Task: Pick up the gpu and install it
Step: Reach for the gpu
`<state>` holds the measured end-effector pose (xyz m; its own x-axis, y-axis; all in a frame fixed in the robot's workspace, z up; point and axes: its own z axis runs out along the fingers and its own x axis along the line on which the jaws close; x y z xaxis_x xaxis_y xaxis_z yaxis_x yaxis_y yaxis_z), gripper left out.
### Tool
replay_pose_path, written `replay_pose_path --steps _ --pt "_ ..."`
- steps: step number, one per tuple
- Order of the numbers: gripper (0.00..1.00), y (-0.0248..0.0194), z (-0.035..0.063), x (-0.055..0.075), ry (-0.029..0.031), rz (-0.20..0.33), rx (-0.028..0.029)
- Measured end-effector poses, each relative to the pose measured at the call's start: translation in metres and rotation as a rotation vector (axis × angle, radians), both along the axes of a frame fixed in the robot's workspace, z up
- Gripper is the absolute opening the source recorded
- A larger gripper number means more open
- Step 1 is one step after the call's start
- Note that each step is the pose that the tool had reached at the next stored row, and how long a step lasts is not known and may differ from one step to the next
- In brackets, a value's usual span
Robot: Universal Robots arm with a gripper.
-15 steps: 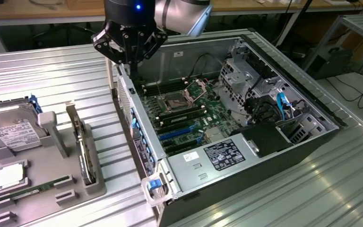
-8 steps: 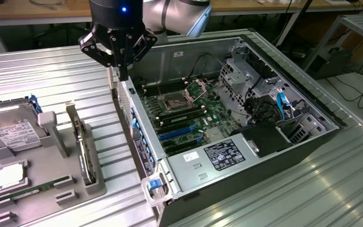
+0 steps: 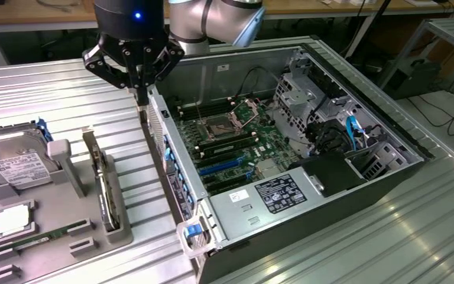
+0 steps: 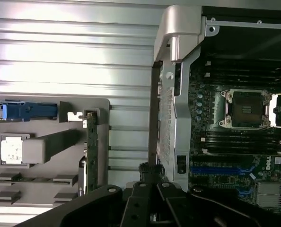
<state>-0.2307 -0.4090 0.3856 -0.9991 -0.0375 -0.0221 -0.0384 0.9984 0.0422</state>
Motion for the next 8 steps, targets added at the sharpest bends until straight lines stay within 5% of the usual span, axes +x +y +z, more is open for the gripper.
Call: replay_pose_path --steps 4,8 --pt "0.11 -0.0089 -0.0006 -0.034 -0.0001 0.005 0.0000" --pt "0.11 -0.0095 -0.0006 -0.045 0.0000 0.007 0.0000"
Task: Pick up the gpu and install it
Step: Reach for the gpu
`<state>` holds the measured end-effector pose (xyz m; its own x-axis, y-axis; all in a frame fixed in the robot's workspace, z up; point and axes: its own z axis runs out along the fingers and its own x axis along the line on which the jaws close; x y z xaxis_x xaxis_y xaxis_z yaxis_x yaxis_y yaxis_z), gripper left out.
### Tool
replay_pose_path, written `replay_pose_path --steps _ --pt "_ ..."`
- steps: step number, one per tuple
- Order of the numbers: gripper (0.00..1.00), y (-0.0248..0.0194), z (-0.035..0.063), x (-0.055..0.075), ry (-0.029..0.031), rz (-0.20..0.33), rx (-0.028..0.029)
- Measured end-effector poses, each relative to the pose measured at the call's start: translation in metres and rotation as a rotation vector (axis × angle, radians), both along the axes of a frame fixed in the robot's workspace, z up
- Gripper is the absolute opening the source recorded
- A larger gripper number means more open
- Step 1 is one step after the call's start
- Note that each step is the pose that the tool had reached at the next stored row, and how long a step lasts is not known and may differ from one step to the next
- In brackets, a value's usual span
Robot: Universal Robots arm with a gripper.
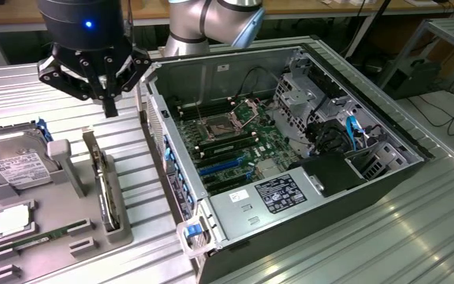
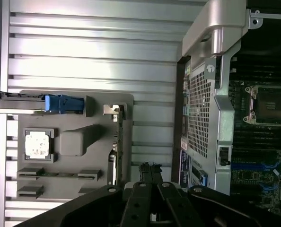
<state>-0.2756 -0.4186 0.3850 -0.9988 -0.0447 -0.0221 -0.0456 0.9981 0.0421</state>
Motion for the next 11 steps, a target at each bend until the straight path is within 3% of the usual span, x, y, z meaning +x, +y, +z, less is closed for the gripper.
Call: replay_pose_path --steps 6,11 --pt "0.11 -0.0012 0.0000 -0.013 -0.0001 0.000 0.0001" --pt "0.11 -0.0027 0.0000 -0.033 -0.0001 0.000 0.0000"
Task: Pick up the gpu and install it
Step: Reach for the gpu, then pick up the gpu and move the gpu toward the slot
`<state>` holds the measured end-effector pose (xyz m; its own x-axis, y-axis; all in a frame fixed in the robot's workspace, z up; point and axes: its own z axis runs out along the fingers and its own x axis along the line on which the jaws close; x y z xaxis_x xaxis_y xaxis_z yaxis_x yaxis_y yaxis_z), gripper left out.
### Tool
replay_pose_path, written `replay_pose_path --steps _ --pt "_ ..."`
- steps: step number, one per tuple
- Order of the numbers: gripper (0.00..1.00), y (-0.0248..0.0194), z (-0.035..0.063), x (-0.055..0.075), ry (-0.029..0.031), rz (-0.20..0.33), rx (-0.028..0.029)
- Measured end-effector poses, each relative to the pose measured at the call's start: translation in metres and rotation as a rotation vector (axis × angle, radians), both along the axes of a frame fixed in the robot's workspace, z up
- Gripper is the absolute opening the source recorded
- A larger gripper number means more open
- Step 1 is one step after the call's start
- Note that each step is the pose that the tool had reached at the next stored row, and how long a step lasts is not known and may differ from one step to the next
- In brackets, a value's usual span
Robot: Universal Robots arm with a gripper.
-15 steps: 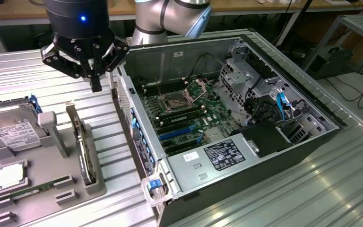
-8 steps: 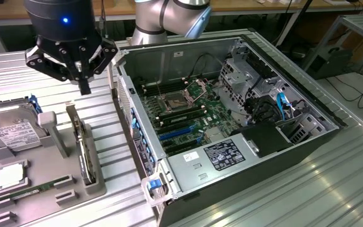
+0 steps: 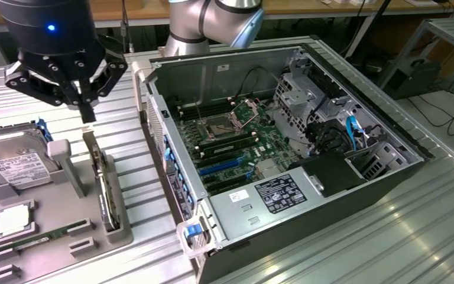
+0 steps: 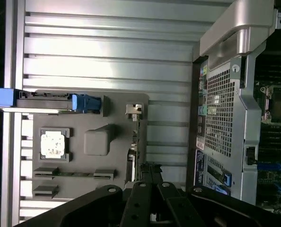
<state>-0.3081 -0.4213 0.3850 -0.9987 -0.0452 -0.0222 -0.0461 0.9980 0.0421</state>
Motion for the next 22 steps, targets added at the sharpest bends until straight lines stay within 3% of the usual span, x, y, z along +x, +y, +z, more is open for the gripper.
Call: replay_pose_path --steps 3,10,12,22 --pt "0.11 -0.0022 0.0000 -0.009 -0.0001 0.000 0.0001" --pt "0.11 -0.0199 -0.0002 -0.021 0.0000 0.000 0.0000" --pt "0.11 -0.0224 -0.0002 -0.024 0.0000 0.000 -0.0001" --pt "0.11 -0.0224 -0.0002 -0.024 -0.0001 0.000 0.0000"
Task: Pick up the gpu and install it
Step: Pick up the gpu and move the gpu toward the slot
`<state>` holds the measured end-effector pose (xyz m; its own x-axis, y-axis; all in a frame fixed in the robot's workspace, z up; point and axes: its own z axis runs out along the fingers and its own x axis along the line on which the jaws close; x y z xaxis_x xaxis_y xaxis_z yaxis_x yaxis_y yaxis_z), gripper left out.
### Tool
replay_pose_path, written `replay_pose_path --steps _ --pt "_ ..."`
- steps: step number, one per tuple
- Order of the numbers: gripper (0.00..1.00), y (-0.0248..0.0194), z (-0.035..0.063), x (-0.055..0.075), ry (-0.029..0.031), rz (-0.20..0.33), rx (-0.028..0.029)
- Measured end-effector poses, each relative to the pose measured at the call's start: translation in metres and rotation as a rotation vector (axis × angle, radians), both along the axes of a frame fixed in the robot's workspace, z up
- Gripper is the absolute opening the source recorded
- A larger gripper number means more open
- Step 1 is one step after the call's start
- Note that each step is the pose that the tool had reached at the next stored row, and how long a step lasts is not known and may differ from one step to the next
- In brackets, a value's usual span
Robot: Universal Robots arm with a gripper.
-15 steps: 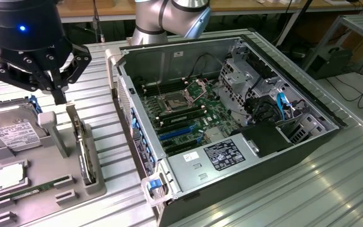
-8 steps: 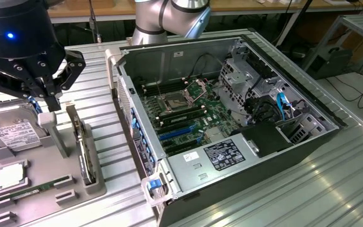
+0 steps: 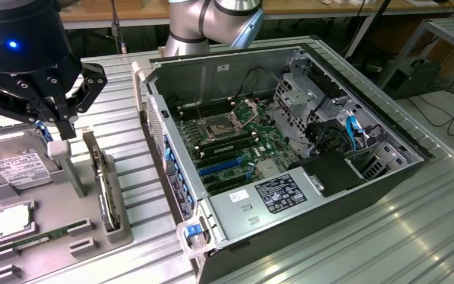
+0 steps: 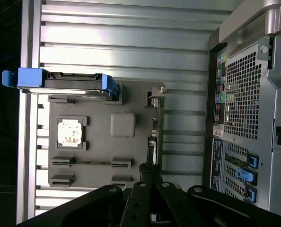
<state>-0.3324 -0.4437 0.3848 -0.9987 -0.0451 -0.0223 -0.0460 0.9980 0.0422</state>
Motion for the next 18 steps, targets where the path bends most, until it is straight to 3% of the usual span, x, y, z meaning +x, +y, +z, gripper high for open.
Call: replay_pose_path --steps 6,9,10,12,14,17,18 --pt "0.11 0.0000 0.0000 0.0000 0.0001 0.000 0.0000" --pt "0.30 0.0000 0.0000 0.0000 0.0000 0.000 0.0000" --pt "0.30 0.0000 0.0000 0.0000 0.0000 0.000 0.0000" --pt "0.42 0.0000 0.0000 0.0000 0.0000 0.000 0.0000" --pt "0.42 0.0000 0.0000 0.0000 0.0000 0.000 0.0000" --pt "0.54 0.0000 0.0000 0.0000 0.0000 0.000 0.0000" --pt "0.54 0.0000 0.0000 0.0000 0.0000 0.000 0.0000"
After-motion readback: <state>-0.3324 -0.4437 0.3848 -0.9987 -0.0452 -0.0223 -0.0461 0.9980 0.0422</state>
